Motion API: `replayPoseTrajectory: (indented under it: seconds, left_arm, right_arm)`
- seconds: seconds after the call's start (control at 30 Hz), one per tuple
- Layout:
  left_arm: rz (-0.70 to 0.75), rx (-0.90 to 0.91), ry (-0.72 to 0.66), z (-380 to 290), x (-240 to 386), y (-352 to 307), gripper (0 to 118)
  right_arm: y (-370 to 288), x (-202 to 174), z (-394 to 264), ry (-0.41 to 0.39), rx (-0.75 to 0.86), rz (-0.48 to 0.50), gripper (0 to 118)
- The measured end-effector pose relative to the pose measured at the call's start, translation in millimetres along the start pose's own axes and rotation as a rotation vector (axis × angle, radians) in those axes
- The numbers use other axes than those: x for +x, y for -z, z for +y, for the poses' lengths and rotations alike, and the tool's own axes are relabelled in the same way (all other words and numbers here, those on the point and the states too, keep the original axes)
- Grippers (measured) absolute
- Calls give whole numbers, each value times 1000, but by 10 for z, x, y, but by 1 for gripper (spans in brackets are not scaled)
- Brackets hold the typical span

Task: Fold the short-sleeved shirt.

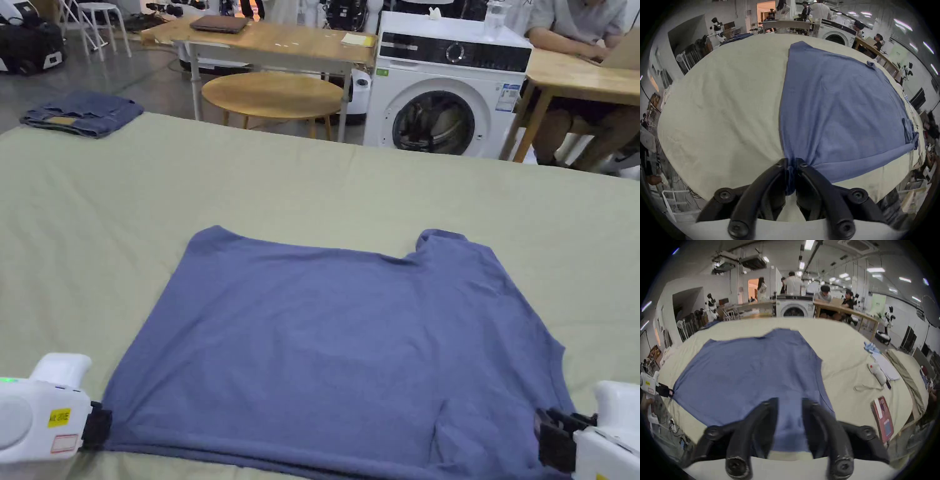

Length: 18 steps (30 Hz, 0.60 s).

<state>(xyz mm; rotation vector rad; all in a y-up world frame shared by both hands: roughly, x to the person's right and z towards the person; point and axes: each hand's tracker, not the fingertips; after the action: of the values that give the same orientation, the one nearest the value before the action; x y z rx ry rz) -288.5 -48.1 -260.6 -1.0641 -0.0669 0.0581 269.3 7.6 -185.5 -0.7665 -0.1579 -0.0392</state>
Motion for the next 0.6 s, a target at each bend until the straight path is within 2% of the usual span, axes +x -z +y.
replayPoseTrajectory:
  seconds: [0.07, 0.33, 0.43, 0.5, 0.57, 0.6]
  left_arm:
    - [-9, 3, -1, -19, -8, -18, 4]
    - [-32, 15, -24, -64, -13, -88, 4]
    - [-38, 17, -21, -69, -12, -101, 4]
    - [-46, 18, -29, -85, -26, -110, 4]
    - [-51, 21, -29, -81, -25, -129, 4]
    - [-51, 22, -25, -83, -21, -141, 4]
  right_arm:
    - [33, 145, -63, -21, -49, -22, 58]
    - [352, 379, -463, -59, -280, -32, 57]
    - [424, 394, -580, -42, -286, -5, 47]
    - [388, 390, -582, -32, -255, 11, 10]
    - [399, 385, -552, 28, -257, 102, 5]
    - [387, 386, -546, 30, -256, 64, 5]
